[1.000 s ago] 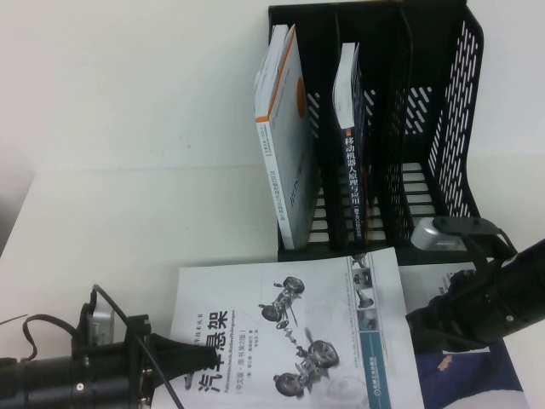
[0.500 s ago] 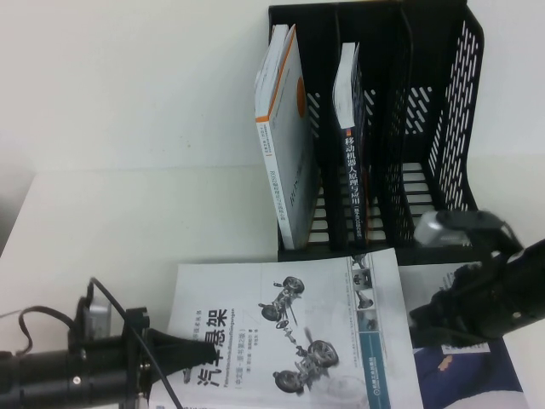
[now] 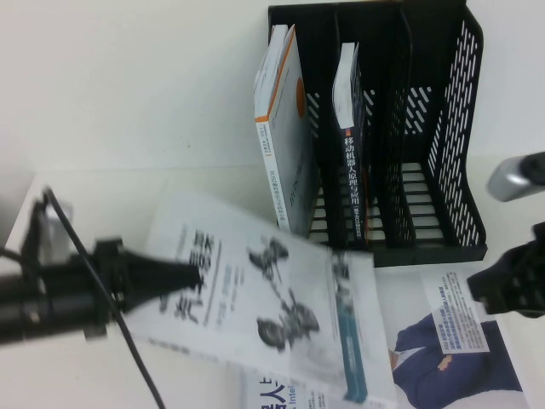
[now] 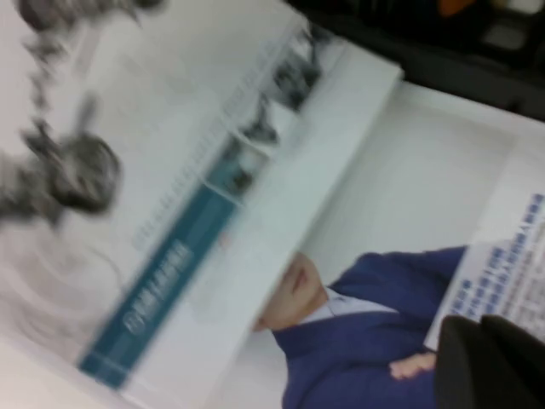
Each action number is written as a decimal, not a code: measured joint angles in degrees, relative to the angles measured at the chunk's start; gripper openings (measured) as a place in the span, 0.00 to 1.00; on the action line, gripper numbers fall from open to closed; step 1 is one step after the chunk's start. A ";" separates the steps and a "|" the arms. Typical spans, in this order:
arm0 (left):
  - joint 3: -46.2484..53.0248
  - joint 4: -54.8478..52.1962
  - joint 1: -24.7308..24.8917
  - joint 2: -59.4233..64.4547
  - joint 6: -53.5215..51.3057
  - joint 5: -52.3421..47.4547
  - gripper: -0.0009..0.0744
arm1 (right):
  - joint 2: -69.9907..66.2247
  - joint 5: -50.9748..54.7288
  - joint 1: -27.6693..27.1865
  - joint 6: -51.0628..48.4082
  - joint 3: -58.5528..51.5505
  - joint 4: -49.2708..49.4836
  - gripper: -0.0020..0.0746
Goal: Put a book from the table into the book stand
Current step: Pick up the book with your left arm, then place the book on the book shelf
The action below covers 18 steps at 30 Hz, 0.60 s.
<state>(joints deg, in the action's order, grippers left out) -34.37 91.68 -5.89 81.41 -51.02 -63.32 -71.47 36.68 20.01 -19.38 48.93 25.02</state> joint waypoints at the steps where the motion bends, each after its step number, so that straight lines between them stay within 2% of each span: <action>1: -1.44 -0.71 0.00 -1.31 1.16 0.00 0.16 | 1.02 0.46 0.00 0.92 0.00 -0.83 0.02; 12: -24.37 -11.64 0.00 -10.42 18.00 -3.08 0.16 | 8.52 5.07 0.00 4.49 -0.19 -5.92 0.02; 18: -40.14 -14.77 0.00 -10.21 27.20 -5.99 0.16 | 12.00 9.31 0.00 13.13 -0.19 -16.02 0.02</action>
<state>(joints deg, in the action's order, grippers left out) -74.52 76.91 -5.89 71.21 -23.83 -69.31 -59.47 45.99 20.01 -6.25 48.74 8.99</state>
